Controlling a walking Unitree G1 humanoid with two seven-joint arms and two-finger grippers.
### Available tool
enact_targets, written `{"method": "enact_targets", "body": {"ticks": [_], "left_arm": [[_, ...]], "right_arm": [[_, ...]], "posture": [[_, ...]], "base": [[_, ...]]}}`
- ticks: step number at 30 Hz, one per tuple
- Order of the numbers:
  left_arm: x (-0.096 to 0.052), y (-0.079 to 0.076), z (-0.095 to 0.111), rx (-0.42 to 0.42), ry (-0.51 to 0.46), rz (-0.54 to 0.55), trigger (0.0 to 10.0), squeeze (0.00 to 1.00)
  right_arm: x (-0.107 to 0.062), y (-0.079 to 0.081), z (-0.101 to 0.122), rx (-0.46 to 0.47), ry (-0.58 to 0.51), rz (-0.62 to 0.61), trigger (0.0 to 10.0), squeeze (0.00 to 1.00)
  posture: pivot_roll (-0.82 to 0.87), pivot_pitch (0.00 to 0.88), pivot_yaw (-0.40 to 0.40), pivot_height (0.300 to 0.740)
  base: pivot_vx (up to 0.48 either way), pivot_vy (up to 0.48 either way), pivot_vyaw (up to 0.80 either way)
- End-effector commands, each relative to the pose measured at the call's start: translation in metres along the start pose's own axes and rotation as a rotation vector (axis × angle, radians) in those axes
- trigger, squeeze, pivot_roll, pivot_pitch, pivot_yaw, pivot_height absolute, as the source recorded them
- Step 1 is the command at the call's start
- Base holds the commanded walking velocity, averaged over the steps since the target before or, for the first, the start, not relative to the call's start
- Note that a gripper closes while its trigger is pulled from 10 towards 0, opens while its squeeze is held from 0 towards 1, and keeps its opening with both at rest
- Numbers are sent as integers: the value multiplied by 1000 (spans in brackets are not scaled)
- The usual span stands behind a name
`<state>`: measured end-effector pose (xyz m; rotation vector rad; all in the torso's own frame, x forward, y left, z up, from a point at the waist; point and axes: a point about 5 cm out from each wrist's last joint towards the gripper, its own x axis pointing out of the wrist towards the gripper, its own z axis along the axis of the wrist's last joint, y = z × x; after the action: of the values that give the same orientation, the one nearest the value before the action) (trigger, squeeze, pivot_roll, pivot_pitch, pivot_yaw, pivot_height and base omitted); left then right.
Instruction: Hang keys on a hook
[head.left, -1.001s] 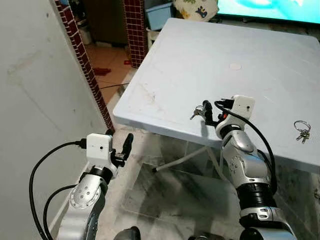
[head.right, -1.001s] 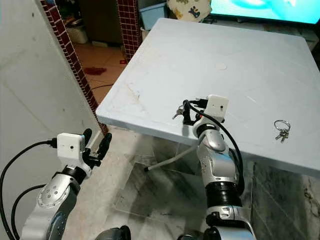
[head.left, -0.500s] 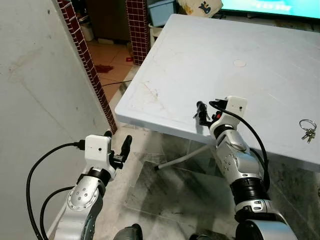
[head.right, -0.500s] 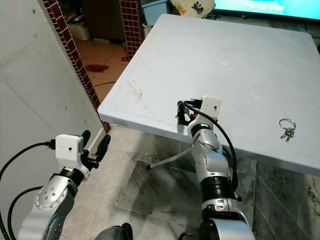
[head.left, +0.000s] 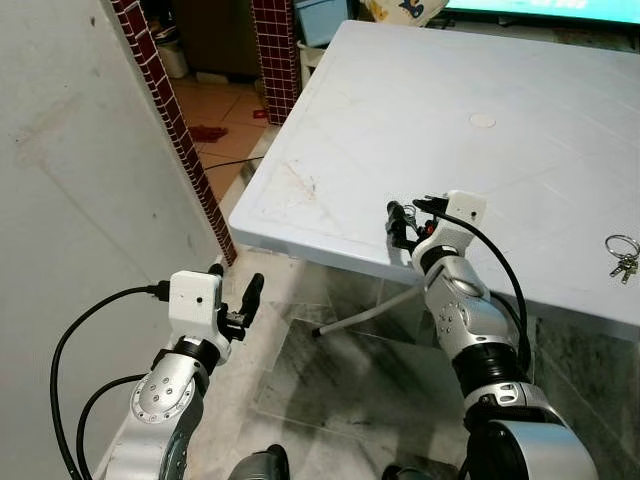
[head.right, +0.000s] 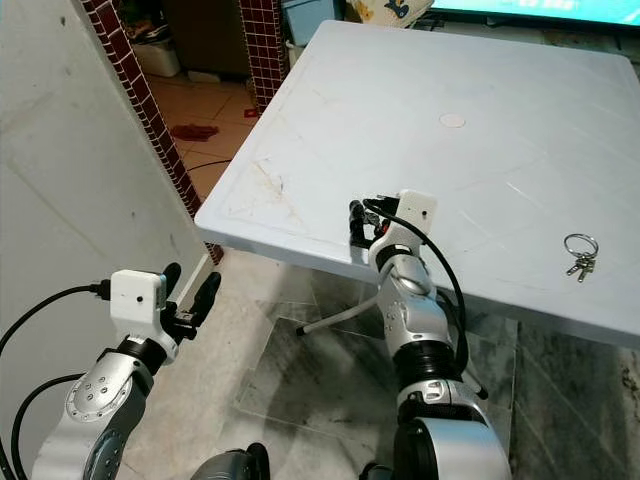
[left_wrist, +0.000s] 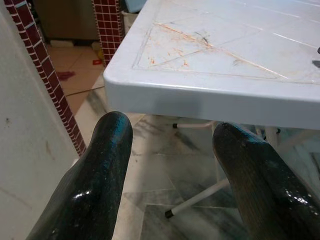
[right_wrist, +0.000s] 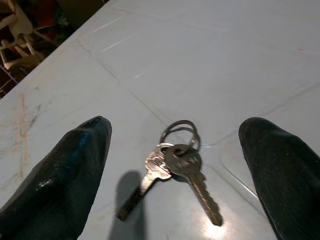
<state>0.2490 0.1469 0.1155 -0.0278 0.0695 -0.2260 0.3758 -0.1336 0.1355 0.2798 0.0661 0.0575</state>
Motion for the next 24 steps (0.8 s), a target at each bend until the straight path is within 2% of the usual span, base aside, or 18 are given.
{"method": "enact_targets", "body": {"ticks": [1, 5, 6, 7, 24], "left_arm": [[-3, 0, 1, 12, 6, -1, 10000, 0], [-3, 0, 2, 14, 6, 0, 10000, 0], [-3, 0, 2, 14, 6, 0, 10000, 0], [-3, 0, 2, 13, 6, 1, 10000, 0], [-2, 1, 2, 13, 8, 5, 10000, 0]], "right_arm": [[3, 5, 2, -1, -5, 11, 10000, 0], [5, 7, 3, 1, -6, 10, 9765, 0], [6, 7, 3, -2, -6, 4, 5569, 0], [7, 6, 3, -3, 0, -8, 0, 0], [11, 8, 1, 56, 28, -19, 0, 0]], "posture": [[157, 190, 80, 740], [160, 191, 78, 740], [160, 191, 78, 740], [161, 192, 75, 740], [162, 189, 75, 740]], "base": [[0, 0, 0], [0, 0, 0], [0, 0, 0], [0, 0, 0], [0, 0, 0]]}}
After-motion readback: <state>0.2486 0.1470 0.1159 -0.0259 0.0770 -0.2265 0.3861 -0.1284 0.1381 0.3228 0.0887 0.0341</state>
